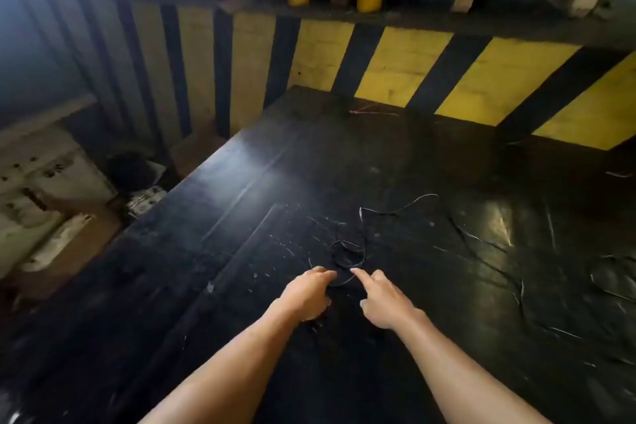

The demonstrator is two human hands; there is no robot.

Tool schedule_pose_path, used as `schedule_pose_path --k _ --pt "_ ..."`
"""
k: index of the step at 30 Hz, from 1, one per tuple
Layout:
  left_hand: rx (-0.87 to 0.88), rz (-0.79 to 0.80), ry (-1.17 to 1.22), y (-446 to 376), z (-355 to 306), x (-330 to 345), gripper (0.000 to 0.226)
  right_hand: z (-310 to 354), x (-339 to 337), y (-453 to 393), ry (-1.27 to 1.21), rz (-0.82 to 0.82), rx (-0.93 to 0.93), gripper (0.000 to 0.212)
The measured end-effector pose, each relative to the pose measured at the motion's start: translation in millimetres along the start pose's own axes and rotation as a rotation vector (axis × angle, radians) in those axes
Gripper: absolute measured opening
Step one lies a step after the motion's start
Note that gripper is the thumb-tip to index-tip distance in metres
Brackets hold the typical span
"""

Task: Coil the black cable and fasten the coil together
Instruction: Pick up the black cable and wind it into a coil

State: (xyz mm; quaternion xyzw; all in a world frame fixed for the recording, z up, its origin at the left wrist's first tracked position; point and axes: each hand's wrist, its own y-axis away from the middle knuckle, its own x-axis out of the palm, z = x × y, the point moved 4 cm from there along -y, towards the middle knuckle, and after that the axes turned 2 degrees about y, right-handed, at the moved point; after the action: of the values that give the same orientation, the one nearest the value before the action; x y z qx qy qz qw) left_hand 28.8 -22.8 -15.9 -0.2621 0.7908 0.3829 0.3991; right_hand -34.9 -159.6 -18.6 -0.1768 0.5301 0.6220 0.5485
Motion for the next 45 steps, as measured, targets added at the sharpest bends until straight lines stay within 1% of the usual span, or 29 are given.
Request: schedule_pose_path --k 2,3,6,8,10,12,14,17,18,20,21,22,24,25,27,28,30,32,33,34,35,37,38,39,40,41,43,44,45 --pt "-0.01 0.006 -0.027 -2 -4 1 0.051 0 -2 -4 0.1 0.015 0.028 0.063" --pt "-0.02 0.024 -0.046 0 -5 4 0.044 -1 -3 -4 0.156 0.028 0.035 0.058" --pt "-0.052 0.128 -0.048 10 -5 13 0.022 -9 -6 4 0.257 0.074 0.049 0.026" --pt "-0.014 0.193 -0.019 18 -11 9 0.025 -18 -5 17 0.229 0.094 0.04 0.016" --pt "0.041 0.208 -0.01 26 -22 -11 0.039 -25 -15 34 0.15 0.051 0.024 0.016" --pt "0.121 0.164 -0.083 34 -39 -46 0.045 -23 -42 48 0.052 -0.075 -0.03 0.017" --pt "0.201 0.108 -0.147 43 -63 -90 0.043 -13 -88 63 -0.026 -0.251 -0.106 0.017" --pt "0.276 0.099 -0.056 67 -108 -161 0.042 9 -174 89 -0.1 -0.545 -0.238 0.018" --pt "0.32 0.094 0.003 80 -125 -186 0.046 16 -202 101 -0.113 -0.611 -0.257 0.019" --pt "0.45 0.063 0.19 114 -159 -232 0.051 28 -247 126 -0.144 -0.668 -0.262 0.025" --pt "0.531 0.069 0.364 131 -174 -250 0.053 33 -262 139 -0.145 -0.678 -0.267 0.029" --pt "0.604 0.105 0.598 146 -187 -264 0.054 38 -273 149 -0.144 -0.684 -0.273 0.031" --pt "0.714 0.208 1.097 167 -211 -283 0.045 46 -285 165 -0.176 -0.691 -0.285 0.031" --pt "0.76 0.21 1.288 175 -222 -290 0.041 48 -285 171 -0.192 -0.676 -0.281 0.031" --pt "0.852 0.11 1.545 181 -238 -306 0.034 50 -277 183 -0.168 -0.622 -0.272 0.033" --pt "0.88 0.022 1.623 182 -242 -314 0.032 48 -272 188 -0.136 -0.599 -0.266 0.033" --pt "0.896 -0.212 1.653 183 -243 -330 0.029 39 -265 202 -0.076 -0.594 -0.253 0.031" --pt "0.861 -0.441 1.548 181 -235 -343 0.027 27 -267 218 -0.045 -0.623 -0.243 0.028" --pt "0.826 -0.545 1.438 177 -230 -345 0.028 22 -272 227 -0.029 -0.637 -0.238 0.029" --pt "0.773 -0.624 1.237 169 -223 -346 0.032 17 -280 238 -0.01 -0.652 -0.236 0.03" --pt "0.706 -0.648 0.956 160 -219 -343 0.037 12 -289 248 0.003 -0.675 -0.24 0.031" --pt "0.558 -0.54 0.347 135 -210 -329 0.048 2 -313 271 0.012 -0.755 -0.256 0.032" --pt "0.511 -0.452 0.101 125 -206 -320 0.052 -3 -326 283 0.011 -0.814 -0.263 0.031" --pt "0.483 -0.359 -0.04 123 -205 -312 0.051 -9 -340 294 0.006 -0.876 -0.268 0.03" --pt "0.458 -0.27 -0.067 126 -206 -305 0.047 -15 -354 303 -0.005 -0.935 -0.271 0.029" --pt "0.441 -0.173 0.003 132 -207 -299 0.04 -22 -366 310 -0.018 -0.987 -0.266 0.03" --pt "0.381 0.093 0.371 148 -211 -284 0.028 -32 -386 317 -0.029 -1.062 -0.235 0.034" --pt "0.374 0.254 0.502 156 -214 -276 0.03 -35 -392 318 -0.021 -1.099 -0.22 0.035" --pt "0.397 0.412 0.545 165 -221 -268 0.036 -37 -397 317 -0.013 -1.147 -0.205 0.035"
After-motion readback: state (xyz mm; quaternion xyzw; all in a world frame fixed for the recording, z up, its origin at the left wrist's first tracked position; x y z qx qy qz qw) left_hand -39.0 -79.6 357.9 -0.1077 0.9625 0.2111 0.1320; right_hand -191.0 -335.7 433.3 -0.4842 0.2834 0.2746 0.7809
